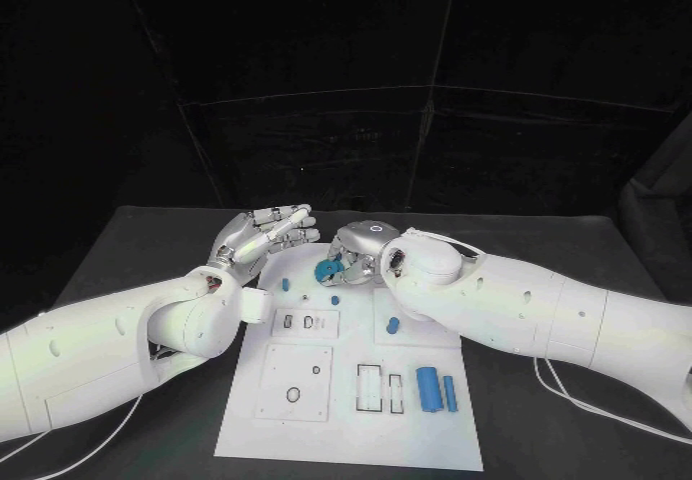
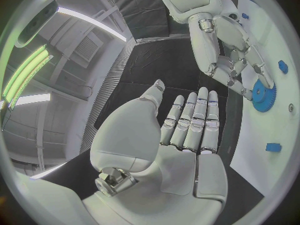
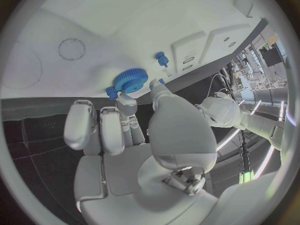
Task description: Assemble the parts on the task board
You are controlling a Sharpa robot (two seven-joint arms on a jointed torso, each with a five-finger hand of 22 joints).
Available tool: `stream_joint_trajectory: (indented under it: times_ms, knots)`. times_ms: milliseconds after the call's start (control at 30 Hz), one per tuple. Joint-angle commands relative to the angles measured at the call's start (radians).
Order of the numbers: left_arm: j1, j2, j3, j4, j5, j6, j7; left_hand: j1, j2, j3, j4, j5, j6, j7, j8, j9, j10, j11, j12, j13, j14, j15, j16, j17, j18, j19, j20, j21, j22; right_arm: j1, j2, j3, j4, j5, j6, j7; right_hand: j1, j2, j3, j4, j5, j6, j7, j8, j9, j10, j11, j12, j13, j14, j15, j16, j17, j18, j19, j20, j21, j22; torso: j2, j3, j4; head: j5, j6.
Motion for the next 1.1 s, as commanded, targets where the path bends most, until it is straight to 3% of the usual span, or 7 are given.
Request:
stream_joint_trajectory:
  times_ms: [33, 233, 400, 500, 833, 933, 1100]
  knots:
    - [0.002, 0.001, 0.001, 0.0, -0.006, 0.005, 0.009, -0.002, 0.011, 0.004, -0.004, -0.003, -0.004, 0.057, -0.006, 0.0, -0.008, 0.001, -0.006, -0.001, -0.002, 0.002, -0.004, -0.001, -0.002, 0.0, 0.001, -0.006, -0.001, 0.0, -0.007, 0.0, 0.006, 0.008, -0.021, -0.007, -0.007, 0.001, -0.015, 0.003, 0.015, 0.002, 0.003, 0.005, -0.001, 0.005, 0.002, 0.007, 0.004, 0.042, 0.006, 0.002, 0.003, -0.008, 0.003, 0.004, 0.005, 0.003, 0.0, 0.0003, 0.0004, -0.001, 0.0]
    - [0.002, 0.0, 0.001, -0.001, -0.006, 0.005, 0.009, -0.003, 0.012, 0.005, -0.005, -0.003, -0.005, 0.057, -0.006, -0.001, -0.008, 0.001, -0.006, -0.001, -0.002, 0.002, -0.005, -0.001, -0.002, 0.0, 0.001, -0.007, -0.001, -0.005, -0.029, 0.0, 0.028, 0.024, -0.148, 0.048, 0.026, 0.015, -0.033, -0.004, 0.072, 0.0, 0.003, 0.005, -0.001, 0.009, 0.001, 0.02, 0.018, 0.042, 0.006, 0.003, 0.006, -0.009, 0.005, 0.004, 0.007, 0.007, 0.0, 0.0003, 0.0003, -0.001, 0.001]
    - [0.002, -0.001, 0.001, -0.003, -0.006, 0.005, 0.009, -0.003, 0.012, 0.005, -0.005, -0.003, -0.005, 0.057, -0.006, -0.001, -0.008, 0.001, -0.006, -0.001, -0.002, 0.002, -0.005, -0.001, -0.002, 0.0, 0.001, -0.007, -0.001, -0.008, -0.065, 0.0, 0.056, 0.093, -0.284, 0.172, 0.064, 0.026, -0.033, -0.024, 0.106, -0.008, 0.004, 0.003, -0.002, 0.003, 0.002, 0.013, 0.015, 0.038, 0.007, -0.007, -0.008, -0.006, -0.003, 0.004, 0.001, -0.007, -0.001, 0.0006, -0.0014, -0.002, 0.003]
    - [0.002, -0.002, 0.001, -0.003, -0.006, 0.006, 0.009, -0.003, 0.012, 0.005, -0.005, -0.003, -0.005, 0.057, -0.006, -0.001, -0.008, 0.001, -0.006, -0.001, -0.002, 0.002, -0.005, -0.001, -0.002, 0.0, 0.001, -0.007, -0.001, -0.009, -0.116, 0.0, 0.094, 0.168, -0.317, 0.257, 0.098, 0.036, -0.024, -0.045, 0.117, -0.004, 0.003, 0.006, -0.001, 0.001, 0.0, 0.012, 0.016, 0.039, 0.005, -0.008, -0.006, -0.007, -0.002, 0.004, 0.002, -0.005, -0.002, 0.0013, -0.0023, -0.005, 0.007]
    - [0.002, -0.003, 0.001, -0.004, -0.006, 0.006, 0.009, -0.003, 0.012, 0.005, -0.006, -0.003, -0.006, 0.057, -0.007, -0.001, -0.008, 0.001, -0.007, -0.001, -0.003, 0.002, -0.005, -0.001, -0.002, 0.0, 0.001, -0.007, -0.001, -0.009, -0.348, 0.0, 0.186, 0.411, -0.219, 0.363, 0.192, 0.021, 0.002, -0.126, 0.078, 0.009, -0.001, 0.007, 0.0, -0.004, -0.005, 0.001, 0.012, 0.04, 0.001, -0.005, 0.006, -0.008, -0.001, -0.001, 0.004, 0.002, -0.009, 0.0041, -0.0158, -0.022, 0.014]
    - [0.001, -0.002, 0.001, -0.005, -0.006, 0.007, 0.008, -0.003, 0.012, 0.005, -0.006, -0.003, -0.006, 0.057, -0.007, -0.001, -0.008, 0.001, -0.007, -0.001, -0.003, 0.002, -0.005, -0.001, -0.002, 0.0, 0.001, -0.007, -0.001, -0.009, -0.399, -0.001, 0.178, 0.442, -0.197, 0.381, 0.207, 0.012, 0.003, -0.142, 0.072, 0.011, -0.002, 0.007, 0.0, -0.006, -0.006, -0.005, 0.008, 0.039, 0.0, -0.007, 0.003, -0.008, -0.003, -0.001, 0.002, -0.001, -0.01, 0.009, -0.0233, -0.021, 0.015]
    - [0.001, 0.002, 0.001, -0.011, -0.006, 0.008, 0.008, -0.003, 0.012, 0.005, -0.006, -0.003, -0.006, 0.057, -0.007, -0.001, -0.008, 0.001, -0.007, -0.001, -0.003, 0.002, -0.005, -0.001, -0.002, 0.0, 0.001, -0.007, -0.001, -0.01, -0.444, -0.001, 0.157, 0.46, -0.17, 0.398, 0.213, 0.007, 0.003, -0.15, 0.069, 0.012, -0.002, 0.007, 0.0, -0.007, -0.006, -0.008, 0.005, 0.039, 0.0, -0.009, 0.002, -0.007, -0.005, -0.001, 0.001, -0.002, -0.011, 0.0158, -0.0267, -0.029, 0.016]
